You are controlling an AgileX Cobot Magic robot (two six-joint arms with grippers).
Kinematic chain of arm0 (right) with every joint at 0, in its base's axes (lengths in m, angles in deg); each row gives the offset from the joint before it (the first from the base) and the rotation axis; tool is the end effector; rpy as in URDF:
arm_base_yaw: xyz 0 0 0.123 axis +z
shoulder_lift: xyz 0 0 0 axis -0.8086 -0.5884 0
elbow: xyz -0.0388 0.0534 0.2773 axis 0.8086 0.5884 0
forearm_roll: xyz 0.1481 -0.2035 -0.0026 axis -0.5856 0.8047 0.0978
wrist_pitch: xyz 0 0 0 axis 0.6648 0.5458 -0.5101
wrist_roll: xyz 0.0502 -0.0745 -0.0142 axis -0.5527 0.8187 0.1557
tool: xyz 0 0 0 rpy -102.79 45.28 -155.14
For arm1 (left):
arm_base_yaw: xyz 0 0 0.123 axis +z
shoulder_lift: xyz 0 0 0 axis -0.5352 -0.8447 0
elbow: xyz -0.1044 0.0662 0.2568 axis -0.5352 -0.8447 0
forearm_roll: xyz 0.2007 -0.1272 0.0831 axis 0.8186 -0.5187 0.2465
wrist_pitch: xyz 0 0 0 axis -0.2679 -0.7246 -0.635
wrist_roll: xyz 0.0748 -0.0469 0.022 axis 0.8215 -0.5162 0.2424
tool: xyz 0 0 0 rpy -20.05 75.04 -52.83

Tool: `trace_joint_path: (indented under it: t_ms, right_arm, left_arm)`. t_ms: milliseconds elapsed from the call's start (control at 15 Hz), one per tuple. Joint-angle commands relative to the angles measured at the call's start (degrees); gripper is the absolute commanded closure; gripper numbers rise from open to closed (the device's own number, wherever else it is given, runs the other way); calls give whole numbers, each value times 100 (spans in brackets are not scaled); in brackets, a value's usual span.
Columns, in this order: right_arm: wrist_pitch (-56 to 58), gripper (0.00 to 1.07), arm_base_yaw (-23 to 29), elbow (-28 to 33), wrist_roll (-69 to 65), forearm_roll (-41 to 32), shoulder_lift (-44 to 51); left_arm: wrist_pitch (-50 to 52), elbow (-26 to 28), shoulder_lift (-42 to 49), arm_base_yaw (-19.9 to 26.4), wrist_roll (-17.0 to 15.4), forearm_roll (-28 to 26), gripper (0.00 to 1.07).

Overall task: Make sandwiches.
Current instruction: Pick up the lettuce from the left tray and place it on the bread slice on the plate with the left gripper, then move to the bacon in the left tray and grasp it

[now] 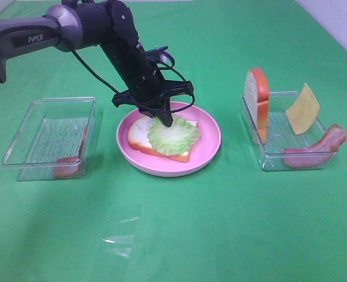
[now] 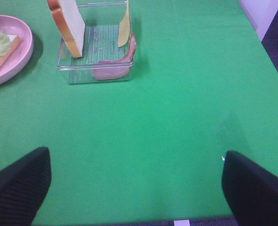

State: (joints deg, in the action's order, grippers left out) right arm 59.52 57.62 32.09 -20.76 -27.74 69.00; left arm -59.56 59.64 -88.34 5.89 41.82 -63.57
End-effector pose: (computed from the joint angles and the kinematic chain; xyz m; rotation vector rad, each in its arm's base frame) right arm -0.0025 -0.0045 0.2615 0.0804 2.1291 0.0529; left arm 0.4587 -0.2622 0.1310 0.3401 2.8924 -0.6294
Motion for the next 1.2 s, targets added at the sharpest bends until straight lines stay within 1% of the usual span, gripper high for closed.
trace_joint_path:
  t_ms: [67,133,200,267,400,467,533,600,667,733,800,867,933,1067,1200]
  right_arm:
    - [-11,11,-23,17,29,0,109]
    - [-11,11,-23,17,29,0,109]
    - [-11,11,-23,17,29,0,109]
    - [-11,11,-23,17,29,0,109]
    - [-11,11,-23,17,29,0,109]
    - [-11,11,-23,17,29,0,109]
    - [-11,11,-23,17,29,0,109]
    - [-11,11,-23,17,29,0,109]
    - [-17,11,-23,17,29,-11,109]
    - [-17,11,-23,17,29,-11,109]
    - [-17,11,-23,17,29,-11,109]
    - [-17,11,-23,17,29,-11,109]
    - [-17,11,-23,17,29,-11,109]
    - [-17,11,-23,17,29,-11,109]
    - [-17,11,-23,17,29,-11,109]
  left_arm:
    - [11,166,23,6,17,-11,80]
    - [-69,378,23,6,17,-6,53]
    - [-132,636,23,6,17,0,20]
    - [-201,945,23,6,17,0,5]
    - [-476,1518,23,6,-34,97,6]
    - [-1026,1982,23,6,-413,504,6]
    - [-1524,2275,23,6,-647,888,6]
    - [-1570,2378,126,11,-842,1215,6]
    - [-1564,2372,304,11,-1060,1341,6]
    - [-1564,2338,453,11,-1129,1404,6]
    - [-1564,2309,493,11,-1129,1450,6]
    - [-1570,2126,647,11,-1129,1576,6]
    - [-1570,1616,905,11,-1146,1656,6]
    - [-1570,223,1495,11,-1306,1965,6]
    - [-1570,-1008,2017,11,-1839,2263,6]
